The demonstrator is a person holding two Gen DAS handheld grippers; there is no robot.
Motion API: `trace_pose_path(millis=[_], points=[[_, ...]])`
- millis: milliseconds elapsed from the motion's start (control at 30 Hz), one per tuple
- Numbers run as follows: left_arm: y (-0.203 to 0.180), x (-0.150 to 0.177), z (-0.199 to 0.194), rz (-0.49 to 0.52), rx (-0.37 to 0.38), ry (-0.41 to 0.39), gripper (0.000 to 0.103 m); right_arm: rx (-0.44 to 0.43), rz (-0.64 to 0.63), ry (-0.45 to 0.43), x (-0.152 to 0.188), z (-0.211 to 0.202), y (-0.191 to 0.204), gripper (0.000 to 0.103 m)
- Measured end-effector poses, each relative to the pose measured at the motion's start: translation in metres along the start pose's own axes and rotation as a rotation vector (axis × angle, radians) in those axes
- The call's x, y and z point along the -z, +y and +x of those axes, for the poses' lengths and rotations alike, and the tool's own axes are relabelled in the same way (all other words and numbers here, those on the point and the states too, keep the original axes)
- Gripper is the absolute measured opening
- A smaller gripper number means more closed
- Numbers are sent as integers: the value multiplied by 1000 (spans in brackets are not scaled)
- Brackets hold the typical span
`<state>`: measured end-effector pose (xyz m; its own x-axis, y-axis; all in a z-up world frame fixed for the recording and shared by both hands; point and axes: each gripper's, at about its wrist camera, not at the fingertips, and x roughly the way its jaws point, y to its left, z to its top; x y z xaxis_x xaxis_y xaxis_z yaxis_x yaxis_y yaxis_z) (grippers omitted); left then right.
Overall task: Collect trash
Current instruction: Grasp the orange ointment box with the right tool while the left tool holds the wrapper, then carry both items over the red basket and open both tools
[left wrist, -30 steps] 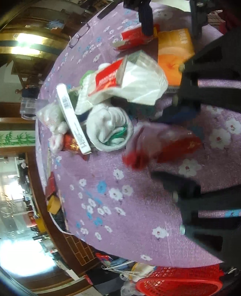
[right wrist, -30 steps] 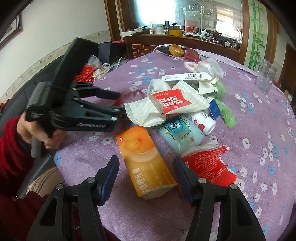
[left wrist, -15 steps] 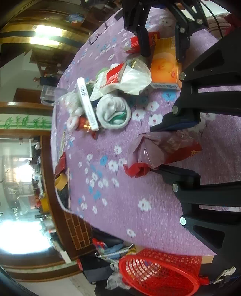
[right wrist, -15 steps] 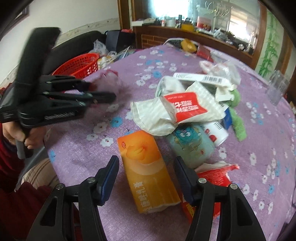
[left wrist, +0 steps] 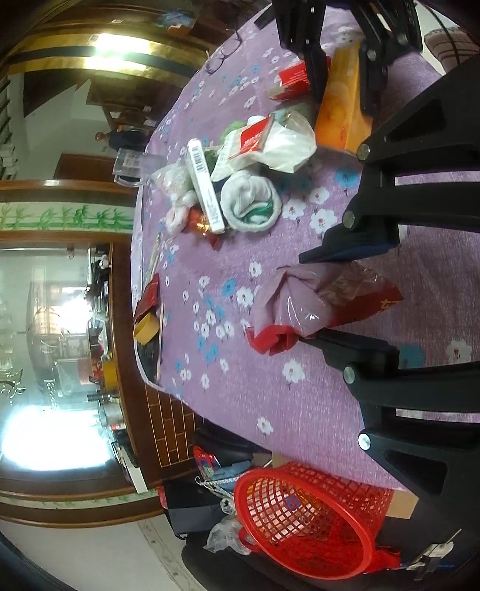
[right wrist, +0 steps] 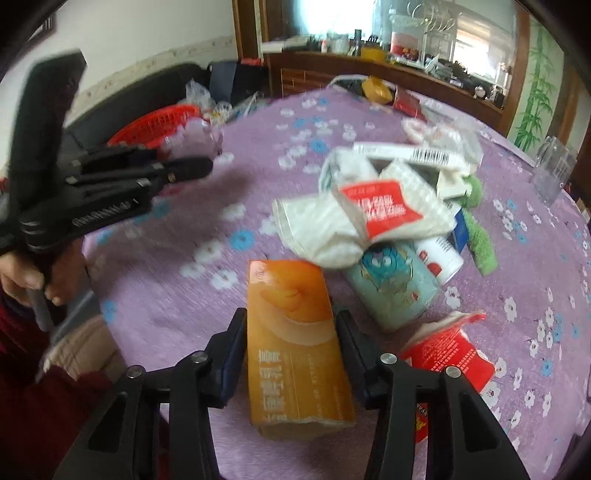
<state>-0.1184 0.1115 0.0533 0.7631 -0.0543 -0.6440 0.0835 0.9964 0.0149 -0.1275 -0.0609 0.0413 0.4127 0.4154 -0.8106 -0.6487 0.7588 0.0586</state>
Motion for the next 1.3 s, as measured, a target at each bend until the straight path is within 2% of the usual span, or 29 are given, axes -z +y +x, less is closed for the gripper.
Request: trace_pose_path(millis=[233,633,767,833,1067,1167,1300], points=[[12,-1,-9,-18,-25,-12,33,-81,80,-33,-14,-15,6,51],[20,4,-10,-15,-37,-9,33,-36,38,85,-3,19,19,53],[28,3,-15,-35,-35,-16,33,-18,28,91,-5,20,20,52],[34,1,-18,-46,-41,-22,33,-44,64,80,-8,17,17,52],[80,-11,-37,-128,-90,-45,33,-179,181,-68,-67,-9,24,52],[114,-14,-42,-180,-148,-52,33,-237,182,-93,-101,-3,41,52],[157,-10,-40,-235,-226,-22,33,-292,152,-110,-142,15,76,52]])
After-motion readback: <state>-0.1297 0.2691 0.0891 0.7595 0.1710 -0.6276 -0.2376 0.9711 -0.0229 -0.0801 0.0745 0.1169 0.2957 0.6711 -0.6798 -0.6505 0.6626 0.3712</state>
